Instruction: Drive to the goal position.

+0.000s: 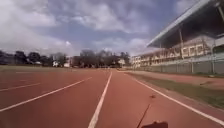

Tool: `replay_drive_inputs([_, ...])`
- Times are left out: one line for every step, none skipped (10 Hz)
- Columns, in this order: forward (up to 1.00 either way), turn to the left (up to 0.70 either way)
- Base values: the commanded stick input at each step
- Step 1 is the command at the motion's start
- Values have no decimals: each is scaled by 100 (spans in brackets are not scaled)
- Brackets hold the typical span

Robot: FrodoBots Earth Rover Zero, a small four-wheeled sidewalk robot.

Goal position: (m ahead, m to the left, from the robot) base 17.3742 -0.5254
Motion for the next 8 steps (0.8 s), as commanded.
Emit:
replay_drive_inputs([70, 0])
replay_drive_inputs([70, 0])
replay_drive_inputs([70, 0])
replay_drive_inputs([70, 0])
replay_drive_inputs([70, 0])
replay_drive_inputs([70, 0])
replay_drive_inputs([70, 0])
replay_drive_inputs([70, 0])
